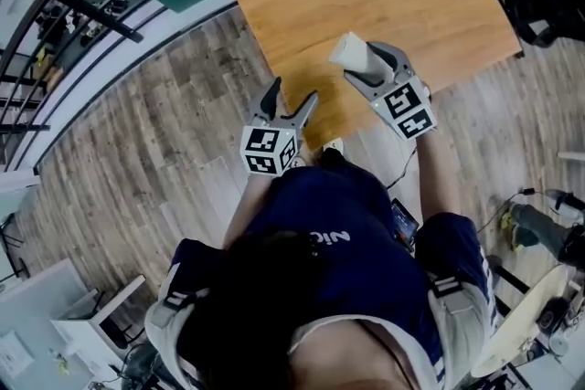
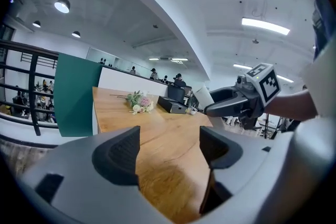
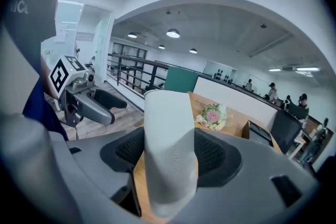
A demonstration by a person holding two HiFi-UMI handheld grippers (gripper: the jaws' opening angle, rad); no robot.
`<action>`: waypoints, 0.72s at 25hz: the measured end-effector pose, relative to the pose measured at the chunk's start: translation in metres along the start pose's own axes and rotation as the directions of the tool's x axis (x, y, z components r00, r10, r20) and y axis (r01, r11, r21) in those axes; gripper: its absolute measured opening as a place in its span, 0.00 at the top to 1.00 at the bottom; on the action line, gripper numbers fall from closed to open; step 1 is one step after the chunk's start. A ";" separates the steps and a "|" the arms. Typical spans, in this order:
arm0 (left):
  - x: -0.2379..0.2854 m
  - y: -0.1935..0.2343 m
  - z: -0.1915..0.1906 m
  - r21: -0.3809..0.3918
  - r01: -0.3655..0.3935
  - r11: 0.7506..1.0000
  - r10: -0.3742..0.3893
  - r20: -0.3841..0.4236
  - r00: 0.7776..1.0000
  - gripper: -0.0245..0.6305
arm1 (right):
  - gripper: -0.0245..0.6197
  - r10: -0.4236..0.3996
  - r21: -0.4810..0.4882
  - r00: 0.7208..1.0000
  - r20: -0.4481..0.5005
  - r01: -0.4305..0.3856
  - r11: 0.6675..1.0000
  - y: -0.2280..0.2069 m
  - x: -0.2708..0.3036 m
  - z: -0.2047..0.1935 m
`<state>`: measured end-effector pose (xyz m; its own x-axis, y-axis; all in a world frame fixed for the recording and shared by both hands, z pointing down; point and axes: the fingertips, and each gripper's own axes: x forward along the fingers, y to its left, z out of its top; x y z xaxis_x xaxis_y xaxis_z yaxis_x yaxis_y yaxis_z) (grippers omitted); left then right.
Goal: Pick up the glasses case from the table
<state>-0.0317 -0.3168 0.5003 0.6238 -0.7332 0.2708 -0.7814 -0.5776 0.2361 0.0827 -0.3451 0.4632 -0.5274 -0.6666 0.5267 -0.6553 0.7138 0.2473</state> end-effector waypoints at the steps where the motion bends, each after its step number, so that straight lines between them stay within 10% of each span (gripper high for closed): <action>1: -0.001 -0.004 0.002 0.007 0.015 1.000 -0.015 0.005 1.000 0.42 | 0.49 -0.033 0.017 0.999 0.015 0.033 0.999 0.001 -0.008 0.002; 8: -0.009 -0.036 0.017 0.057 0.105 0.993 -0.107 0.043 0.993 0.43 | 0.49 -0.262 0.189 0.959 0.109 0.239 0.952 0.013 -0.067 0.002; 18: -0.021 -0.075 0.009 0.098 0.200 0.975 -0.203 0.024 0.979 0.45 | 0.49 -0.477 0.454 0.872 0.109 0.383 0.804 0.038 -0.126 -0.047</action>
<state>0.0139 -0.2615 0.4683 0.7690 -0.6089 0.1946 -0.6387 -0.7448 0.1932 0.1495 -0.2242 0.4441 -0.2063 -0.9453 0.2525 -0.9748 0.2211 0.0312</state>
